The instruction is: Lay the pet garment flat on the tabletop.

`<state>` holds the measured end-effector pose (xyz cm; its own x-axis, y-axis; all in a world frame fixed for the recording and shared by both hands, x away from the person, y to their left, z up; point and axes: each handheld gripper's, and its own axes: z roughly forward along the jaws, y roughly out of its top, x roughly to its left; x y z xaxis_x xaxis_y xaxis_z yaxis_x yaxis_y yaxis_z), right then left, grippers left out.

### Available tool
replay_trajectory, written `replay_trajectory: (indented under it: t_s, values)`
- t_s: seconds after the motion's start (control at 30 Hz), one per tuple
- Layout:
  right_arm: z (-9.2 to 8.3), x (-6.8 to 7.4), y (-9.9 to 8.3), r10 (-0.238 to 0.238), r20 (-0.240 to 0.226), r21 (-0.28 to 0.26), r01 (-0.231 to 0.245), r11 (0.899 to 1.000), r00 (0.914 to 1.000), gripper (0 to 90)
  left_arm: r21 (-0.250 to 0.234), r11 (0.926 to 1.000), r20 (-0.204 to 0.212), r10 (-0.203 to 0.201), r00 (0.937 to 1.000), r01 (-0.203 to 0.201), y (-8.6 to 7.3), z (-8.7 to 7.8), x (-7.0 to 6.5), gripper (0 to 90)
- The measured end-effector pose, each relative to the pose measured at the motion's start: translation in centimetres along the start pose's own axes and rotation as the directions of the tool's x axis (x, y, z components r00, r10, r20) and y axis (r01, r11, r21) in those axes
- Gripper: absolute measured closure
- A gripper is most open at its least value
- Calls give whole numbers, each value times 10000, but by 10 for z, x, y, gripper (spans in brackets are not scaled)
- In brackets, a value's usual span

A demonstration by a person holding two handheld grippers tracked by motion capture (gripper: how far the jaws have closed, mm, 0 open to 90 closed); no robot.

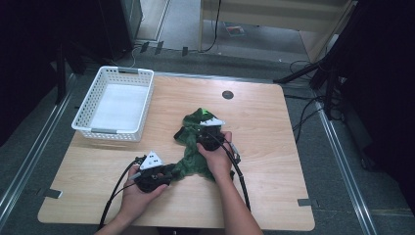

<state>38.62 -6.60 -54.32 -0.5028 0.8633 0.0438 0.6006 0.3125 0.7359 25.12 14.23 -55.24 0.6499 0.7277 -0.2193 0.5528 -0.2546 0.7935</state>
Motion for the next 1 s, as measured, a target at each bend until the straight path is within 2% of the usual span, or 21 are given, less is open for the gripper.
replay_trajectory:
  t_s: [0.1, 0.2, 0.4, 0.5, 0.63, 0.77, 0.87, 1.0]
  values:
    - [-3, -2, 0, 189, -376, 51, -187, 9998, 9991, 627, -105, 9998, -13, -168, 9999, 167, 0, -1, 2, 586]
    - [-12, -1, 1, 295, -856, -365, -327, 9988, 9959, 534, -298, 9991, 62, -299, 9995, 300, 0, -2, 4, 534]
    - [-37, 3, 3, -216, -1078, -795, 130, 9968, 9939, 450, -790, 9961, 212, -378, 9991, 394, -2, -6, 5, 447]
    - [-51, 1, 1, -192, -1136, -943, 84, 9955, 9933, 393, -1162, 9921, 327, -447, 9985, 482, -3, -11, 6, 409]
    - [-69, -3, -3, -105, -1049, -1131, -15, 9936, 9944, 297, -1435, 9884, 222, -459, 9987, 486, -4, -17, 7, 358]
    - [-90, -12, -11, 39, -783, -1418, -151, 9898, 9969, 123, -1437, 9894, -285, -275, 9992, 232, -6, -28, 8, 318]
    - [-103, -19, -18, 105, -631, -1596, -205, 9870, 9980, 31, -1352, 9905, -787, -347, 9963, 238, -6, -38, 10, 194]
    - [-123, -37, -34, 539, -583, -1696, -631, 9835, 9968, 0, -1612, 9866, -1164, -454, 9922, 262, -5, -52, 17, 95]
